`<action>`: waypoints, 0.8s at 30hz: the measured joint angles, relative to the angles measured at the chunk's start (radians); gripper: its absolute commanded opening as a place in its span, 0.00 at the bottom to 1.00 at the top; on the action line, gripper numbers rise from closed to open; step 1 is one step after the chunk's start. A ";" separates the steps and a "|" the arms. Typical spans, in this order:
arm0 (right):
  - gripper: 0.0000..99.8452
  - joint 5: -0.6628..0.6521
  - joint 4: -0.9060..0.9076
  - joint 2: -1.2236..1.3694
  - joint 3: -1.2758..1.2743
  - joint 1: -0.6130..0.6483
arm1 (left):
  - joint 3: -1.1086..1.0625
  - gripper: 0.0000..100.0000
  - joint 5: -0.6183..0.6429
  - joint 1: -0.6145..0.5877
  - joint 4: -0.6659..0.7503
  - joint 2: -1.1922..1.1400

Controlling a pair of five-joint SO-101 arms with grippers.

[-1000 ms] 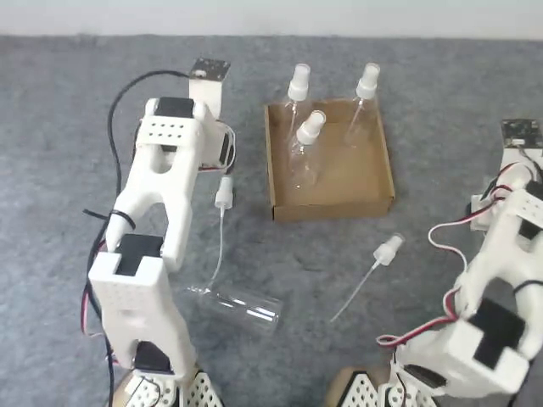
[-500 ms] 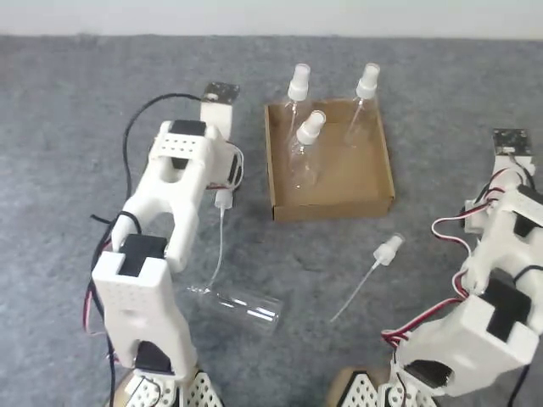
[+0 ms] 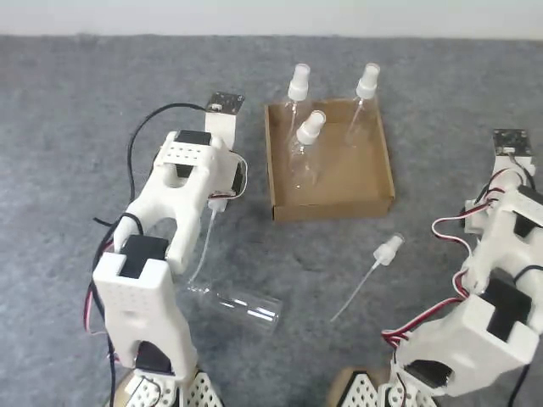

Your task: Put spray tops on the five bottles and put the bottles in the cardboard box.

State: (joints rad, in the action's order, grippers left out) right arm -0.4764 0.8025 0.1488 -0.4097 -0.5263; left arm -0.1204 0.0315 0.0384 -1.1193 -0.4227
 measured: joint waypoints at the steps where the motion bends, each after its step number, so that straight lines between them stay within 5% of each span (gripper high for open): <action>1: 0.01 -0.002 0.000 0.000 0.000 0.000 | 0.015 0.01 0.000 -0.002 -0.011 0.000; 7: 0.01 -0.117 0.000 0.000 0.000 0.000 | 0.216 0.01 -0.003 -0.003 -0.152 0.068; 16: 0.24 -0.137 0.026 0.000 0.000 0.000 | 0.605 0.01 -0.023 -0.080 -0.416 0.141; 24: 0.26 -0.137 0.120 0.000 0.054 0.032 | 0.660 0.01 0.006 -0.038 -0.595 0.279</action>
State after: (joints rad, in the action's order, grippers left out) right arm -0.6130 0.9221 0.1488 -0.3560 -0.4941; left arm 0.5393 0.0376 0.0000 -1.7146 -0.1435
